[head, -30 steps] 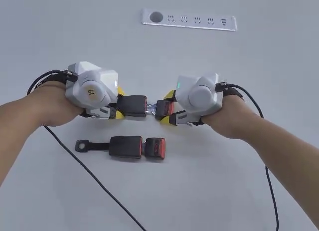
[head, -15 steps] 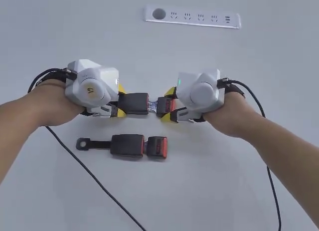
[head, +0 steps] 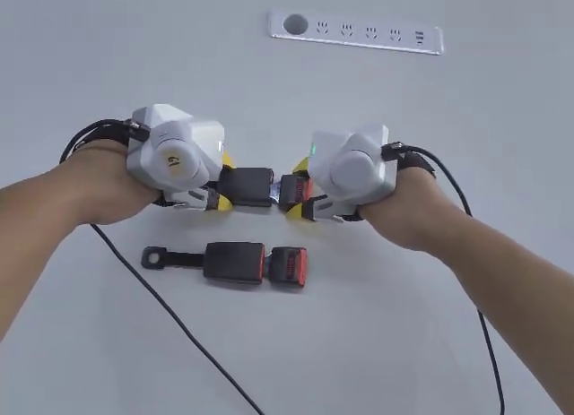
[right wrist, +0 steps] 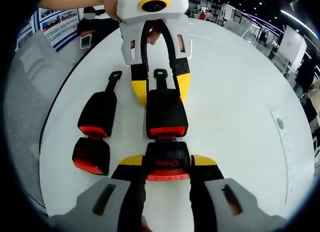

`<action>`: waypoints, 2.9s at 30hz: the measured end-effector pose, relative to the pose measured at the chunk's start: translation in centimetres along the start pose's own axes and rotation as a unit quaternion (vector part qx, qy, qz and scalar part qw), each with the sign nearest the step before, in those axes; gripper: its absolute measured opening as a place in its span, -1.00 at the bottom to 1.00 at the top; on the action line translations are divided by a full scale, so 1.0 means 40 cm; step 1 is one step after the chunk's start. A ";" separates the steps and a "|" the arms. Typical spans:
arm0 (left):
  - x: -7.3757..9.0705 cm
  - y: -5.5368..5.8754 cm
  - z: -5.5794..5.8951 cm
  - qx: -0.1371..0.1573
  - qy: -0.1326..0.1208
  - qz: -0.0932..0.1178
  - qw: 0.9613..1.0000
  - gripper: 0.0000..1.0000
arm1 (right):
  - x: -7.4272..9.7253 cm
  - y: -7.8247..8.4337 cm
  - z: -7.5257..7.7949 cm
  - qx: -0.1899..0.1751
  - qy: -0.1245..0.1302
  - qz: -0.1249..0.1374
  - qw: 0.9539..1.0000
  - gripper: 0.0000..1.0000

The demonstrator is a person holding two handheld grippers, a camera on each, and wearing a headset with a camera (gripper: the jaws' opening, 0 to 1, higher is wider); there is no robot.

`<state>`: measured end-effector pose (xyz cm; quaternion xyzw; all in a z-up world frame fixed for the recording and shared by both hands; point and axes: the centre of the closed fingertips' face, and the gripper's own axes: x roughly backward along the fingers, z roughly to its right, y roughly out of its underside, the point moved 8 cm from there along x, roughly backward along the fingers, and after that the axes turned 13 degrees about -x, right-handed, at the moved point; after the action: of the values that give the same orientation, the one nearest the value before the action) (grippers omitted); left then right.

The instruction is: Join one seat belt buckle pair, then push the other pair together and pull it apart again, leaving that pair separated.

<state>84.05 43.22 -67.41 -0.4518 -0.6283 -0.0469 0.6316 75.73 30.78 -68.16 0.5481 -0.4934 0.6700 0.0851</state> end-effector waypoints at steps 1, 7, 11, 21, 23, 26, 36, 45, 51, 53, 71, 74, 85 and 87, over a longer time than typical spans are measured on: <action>0.000 0.000 0.000 0.001 0.000 0.000 1.000 -0.41 | 0.000 0.001 0.001 0.000 -0.001 0.000 1.000 -0.38; 0.000 0.000 0.001 0.003 0.000 -0.001 1.000 -0.41 | 0.001 0.001 0.001 -0.002 -0.001 0.001 1.000 -0.38; 0.000 0.000 0.001 0.005 -0.001 0.000 1.000 -0.41 | 0.000 0.002 0.002 -0.002 -0.002 0.001 1.000 -0.38; 0.001 0.001 0.003 0.015 -0.005 0.002 1.000 -0.41 | 0.001 0.001 0.004 0.001 -0.006 -0.004 1.000 -0.37; 0.001 0.000 0.003 0.015 -0.005 0.001 1.000 -0.41 | 0.001 0.001 0.005 0.002 -0.006 -0.004 1.000 -0.37; 0.001 0.000 0.003 0.018 -0.004 -0.001 1.000 -0.41 | 0.001 0.002 0.006 0.000 -0.006 -0.005 1.000 -0.37; 0.000 -0.001 0.001 0.023 0.002 -0.002 1.000 -0.41 | 0.020 0.020 0.012 -0.004 -0.006 -0.011 1.000 -0.37; -0.003 -0.005 0.001 0.021 0.006 -0.004 1.000 -0.40 | 0.033 0.042 0.016 -0.017 -0.013 0.005 1.000 -0.35; -0.002 -0.003 0.001 0.023 0.006 -0.001 1.000 -0.40 | 0.050 0.070 0.024 -0.027 -0.011 0.009 1.000 -0.35; -0.002 -0.003 0.002 0.023 0.006 -0.002 1.000 -0.40 | 0.056 0.082 0.026 -0.027 -0.010 0.005 1.000 -0.35; -0.002 -0.003 0.003 0.028 0.006 -0.004 1.000 -0.39 | 0.142 0.178 0.043 -0.044 0.007 -0.009 0.999 -0.33; -0.001 -0.004 0.003 0.030 0.004 -0.004 1.000 -0.39 | 0.152 0.189 0.042 -0.049 0.009 -0.012 0.999 -0.33; -0.001 -0.004 0.004 0.037 0.001 -0.002 0.999 -0.38 | 0.184 0.232 0.053 -0.046 0.005 -0.022 0.999 -0.32; -0.001 -0.004 0.004 0.037 0.001 -0.001 0.999 -0.38 | 0.184 0.229 0.053 -0.041 0.003 -0.026 0.999 -0.32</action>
<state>83.83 43.22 -67.40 -0.4274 -0.6293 -0.0250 0.6486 68.29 21.47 -67.51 0.5548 -0.5056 0.6485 0.1266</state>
